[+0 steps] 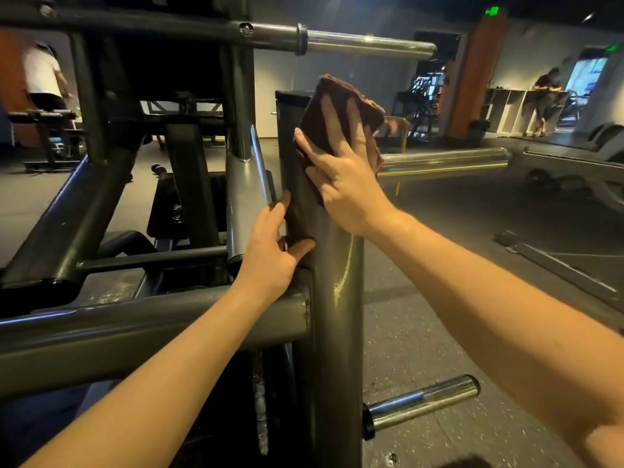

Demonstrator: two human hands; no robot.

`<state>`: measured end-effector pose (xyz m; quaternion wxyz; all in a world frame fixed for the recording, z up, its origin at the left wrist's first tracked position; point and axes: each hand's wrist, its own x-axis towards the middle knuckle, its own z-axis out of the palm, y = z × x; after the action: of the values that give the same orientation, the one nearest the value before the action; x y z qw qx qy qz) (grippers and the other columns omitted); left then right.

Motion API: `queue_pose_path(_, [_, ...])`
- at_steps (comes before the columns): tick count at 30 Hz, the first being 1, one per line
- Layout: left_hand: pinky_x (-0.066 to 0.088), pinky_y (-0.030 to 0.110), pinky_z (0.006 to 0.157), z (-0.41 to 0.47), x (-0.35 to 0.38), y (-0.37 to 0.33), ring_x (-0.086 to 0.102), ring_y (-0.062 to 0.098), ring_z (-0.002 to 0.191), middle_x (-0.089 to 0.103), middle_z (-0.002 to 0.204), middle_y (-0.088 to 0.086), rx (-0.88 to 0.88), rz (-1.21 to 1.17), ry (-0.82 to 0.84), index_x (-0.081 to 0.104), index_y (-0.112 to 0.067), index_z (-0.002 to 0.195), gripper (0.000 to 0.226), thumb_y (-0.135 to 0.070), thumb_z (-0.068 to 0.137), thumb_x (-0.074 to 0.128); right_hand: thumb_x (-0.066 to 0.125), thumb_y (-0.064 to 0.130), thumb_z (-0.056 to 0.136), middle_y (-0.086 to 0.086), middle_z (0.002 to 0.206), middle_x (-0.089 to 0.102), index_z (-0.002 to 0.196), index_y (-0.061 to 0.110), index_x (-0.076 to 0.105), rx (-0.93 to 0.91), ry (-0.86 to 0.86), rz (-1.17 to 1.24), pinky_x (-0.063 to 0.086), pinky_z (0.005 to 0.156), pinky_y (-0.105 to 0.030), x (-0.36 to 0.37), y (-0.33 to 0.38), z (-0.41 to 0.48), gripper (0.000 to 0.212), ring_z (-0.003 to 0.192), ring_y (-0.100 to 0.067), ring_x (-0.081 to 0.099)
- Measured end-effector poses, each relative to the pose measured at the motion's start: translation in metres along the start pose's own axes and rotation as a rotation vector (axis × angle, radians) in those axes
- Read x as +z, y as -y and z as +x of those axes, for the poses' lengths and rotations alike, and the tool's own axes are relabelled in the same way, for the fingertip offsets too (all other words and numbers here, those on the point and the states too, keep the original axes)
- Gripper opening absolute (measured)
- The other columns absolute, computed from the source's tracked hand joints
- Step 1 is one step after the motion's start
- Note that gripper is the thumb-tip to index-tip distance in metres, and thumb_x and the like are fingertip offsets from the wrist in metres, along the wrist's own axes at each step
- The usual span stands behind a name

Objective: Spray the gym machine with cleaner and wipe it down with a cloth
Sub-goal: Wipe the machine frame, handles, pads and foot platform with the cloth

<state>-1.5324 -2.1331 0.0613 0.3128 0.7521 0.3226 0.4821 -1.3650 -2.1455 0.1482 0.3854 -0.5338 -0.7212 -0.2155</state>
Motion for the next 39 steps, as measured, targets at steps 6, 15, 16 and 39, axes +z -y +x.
queue_pose_path(6, [0.045,0.026,0.110,-0.018,-0.004,0.024,0.051,0.001,0.127,0.054,0.136,-0.012,0.015,0.094,0.041,0.050,-0.029,0.147,0.066,-0.018,0.089,0.079,0.054,0.020,0.102,-0.004,0.174,0.001,0.156,0.030,0.044,0.004,0.031,0.048,-0.005,0.125,-0.063,0.030,0.003,-0.088,0.056,0.156,-0.036,-0.021])
queue_pose_path(15, [0.040,0.036,0.118,-0.023,-0.003,0.028,0.050,0.005,0.132,0.052,0.140,-0.015,-0.059,0.048,0.083,0.044,-0.028,0.151,0.074,-0.023,0.087,0.082,0.050,0.030,0.103,-0.005,0.172,0.018,0.146,0.030,0.058,-0.052,0.180,-0.114,-0.003,0.126,-0.057,0.002,0.011,-0.024,0.044,0.158,-0.032,-0.012])
queue_pose_path(16, [0.039,0.033,0.118,-0.024,-0.004,0.027,0.048,0.004,0.132,0.052,0.141,-0.016,-0.091,0.024,0.084,0.043,-0.027,0.152,0.077,-0.021,0.086,0.083,0.049,0.030,0.104,-0.007,0.168,0.026,0.139,0.027,0.064,-0.006,0.207,-0.090,0.006,0.126,-0.056,-0.002,0.013,-0.011,0.038,0.158,-0.035,-0.003])
queue_pose_path(39, [0.037,0.042,0.119,-0.057,0.010,0.032,0.041,0.029,0.142,0.041,0.156,0.012,0.145,0.694,0.074,0.020,-0.011,0.162,0.113,-0.045,0.077,0.087,0.043,0.025,0.107,-0.008,0.173,-0.005,0.162,0.029,0.028,0.373,-0.084,0.342,-0.002,0.126,-0.056,0.054,0.018,-0.132,0.058,0.158,-0.032,-0.011])
